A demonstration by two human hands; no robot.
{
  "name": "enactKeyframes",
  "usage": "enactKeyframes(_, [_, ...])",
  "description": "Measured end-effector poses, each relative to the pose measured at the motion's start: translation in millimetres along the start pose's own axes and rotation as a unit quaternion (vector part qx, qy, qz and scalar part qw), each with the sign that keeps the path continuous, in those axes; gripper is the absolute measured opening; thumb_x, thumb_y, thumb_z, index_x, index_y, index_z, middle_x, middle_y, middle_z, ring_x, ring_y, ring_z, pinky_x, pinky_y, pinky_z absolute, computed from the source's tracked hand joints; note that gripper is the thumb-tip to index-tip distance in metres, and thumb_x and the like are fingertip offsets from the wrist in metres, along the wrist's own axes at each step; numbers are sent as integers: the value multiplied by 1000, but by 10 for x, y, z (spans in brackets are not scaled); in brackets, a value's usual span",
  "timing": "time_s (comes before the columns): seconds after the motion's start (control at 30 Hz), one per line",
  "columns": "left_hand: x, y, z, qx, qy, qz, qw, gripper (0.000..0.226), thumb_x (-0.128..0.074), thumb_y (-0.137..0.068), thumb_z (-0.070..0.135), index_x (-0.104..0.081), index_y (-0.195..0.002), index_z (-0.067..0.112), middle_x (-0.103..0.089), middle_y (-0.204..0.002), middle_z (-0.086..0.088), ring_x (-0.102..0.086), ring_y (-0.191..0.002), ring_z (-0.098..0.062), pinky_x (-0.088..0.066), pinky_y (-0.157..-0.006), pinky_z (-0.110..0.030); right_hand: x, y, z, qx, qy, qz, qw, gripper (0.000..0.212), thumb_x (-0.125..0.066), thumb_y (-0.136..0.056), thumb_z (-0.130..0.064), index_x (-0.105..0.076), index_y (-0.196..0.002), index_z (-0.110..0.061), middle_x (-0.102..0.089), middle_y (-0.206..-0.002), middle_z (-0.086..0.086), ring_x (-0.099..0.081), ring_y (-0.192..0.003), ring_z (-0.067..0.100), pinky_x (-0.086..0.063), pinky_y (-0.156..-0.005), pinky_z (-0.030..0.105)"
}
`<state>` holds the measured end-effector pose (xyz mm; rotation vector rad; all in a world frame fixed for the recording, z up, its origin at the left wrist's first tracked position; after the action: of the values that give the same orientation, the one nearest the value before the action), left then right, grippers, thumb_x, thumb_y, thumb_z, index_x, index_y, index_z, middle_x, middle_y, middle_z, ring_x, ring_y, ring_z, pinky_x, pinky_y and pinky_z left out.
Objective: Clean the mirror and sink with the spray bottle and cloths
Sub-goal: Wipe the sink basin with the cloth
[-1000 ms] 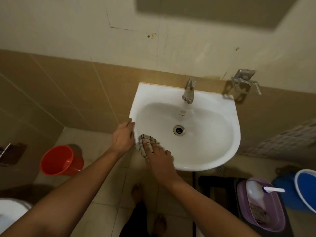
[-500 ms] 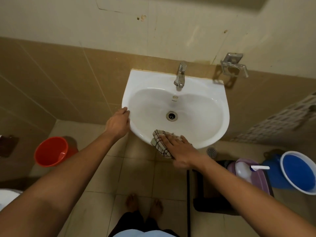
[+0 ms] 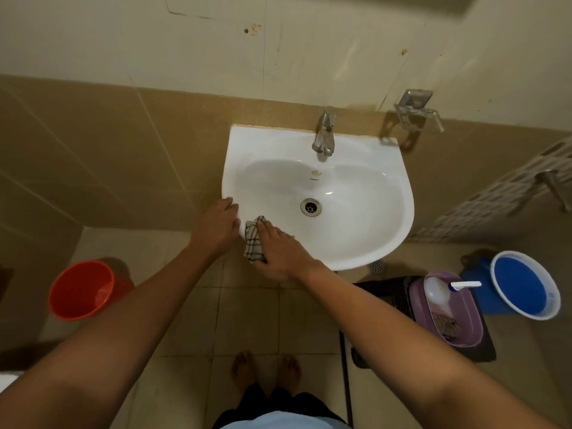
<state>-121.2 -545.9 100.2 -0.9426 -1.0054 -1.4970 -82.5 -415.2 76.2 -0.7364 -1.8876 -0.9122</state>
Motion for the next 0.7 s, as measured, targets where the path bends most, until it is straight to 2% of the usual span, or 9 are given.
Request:
enactKeyframes(0.1, [1, 5, -17, -7, -13, 3, 1000, 47, -43, -100, 22, -44, -142, 2, -37, -153, -16, -36, -140, -30, -34, -110, -44, -33, -165, -71, -51, -17, 25, 998, 96, -46, -91, -67, -3, -157, -13, -14, -163, 19, -27, -145, 38, -30, -113, 57])
enactKeyframes(0.2, [11, 16, 2, -11, -17, 7, 1000, 46, -44, -99, 21, -46, -140, 0, -40, -150, -18, -39, -137, -31, -37, -109, -45, -37, -119, -68, -62, 7, 64, 996, 88, -57, -90, -56, -16, -155, -13, -31, -156, 19, -44, -133, 40, -43, -104, 55])
enactKeyframes(0.3, [37, 25, 55, -18, -25, 24, 999, 41, -49, -96, 15, -52, -132, -5, -48, -142, -22, -46, -129, -35, -41, -104, -46, -34, 32, -14, -43, 37, 91, 994, 82, -62, -90, -49, -24, -153, -13, -42, -149, 18, -51, -126, 37, -48, -99, 52])
enactKeyframes(0.4, [60, 53, 134, -20, -42, 48, 998, 29, -55, -89, 7, -60, -114, -7, -58, -124, -26, -54, -114, -40, -45, -94, -50, -24, 239, 142, -27, 45, 94, 994, 80, -64, -89, -49, -28, -151, -15, -47, -145, 13, -53, -124, 34, -47, -99, 49])
enactKeyframes(0.47, [31, 69, 189, -16, -48, 47, 998, 26, -56, -86, 5, -62, -108, -7, -60, -118, -27, -56, -109, -42, -44, -93, -53, -9, 417, 297, -21, 56, 87, 994, 80, -63, -88, -54, -29, -151, -17, -49, -144, 9, -53, -124, 32, -45, -100, 47])
enactKeyframes(0.57, [-88, 112, 303, -29, -54, 31, 998, 38, -45, -79, 9, -62, -110, -7, -61, -117, -27, -56, -110, -43, -43, -96, -55, 21, 698, 587, -14, 59, 72, 996, 78, -55, -87, -62, -32, -150, -21, -50, -143, 4, -49, -127, 28, -37, -108, 45])
enactKeyframes(0.7, [-158, 163, 506, -32, -53, 36, 997, 42, -42, -73, 6, -63, -107, -6, -65, -108, -24, -60, -103, -41, -46, -89, -51, 127, 1026, 1028, -6, 87, 59, 994, 84, -38, -81, -77, -38, -147, -25, -53, -140, 0, -48, -126, 25, -31, -113, 44])
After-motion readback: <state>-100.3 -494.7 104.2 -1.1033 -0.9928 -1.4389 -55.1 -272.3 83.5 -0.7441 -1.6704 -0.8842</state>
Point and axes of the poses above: each hand's wrist, its own y-axis away from the middle knuckle, its own x-axis out of the back of the hand, z = x × y, the point moved 8 cm from there along -y, towards the middle knuckle
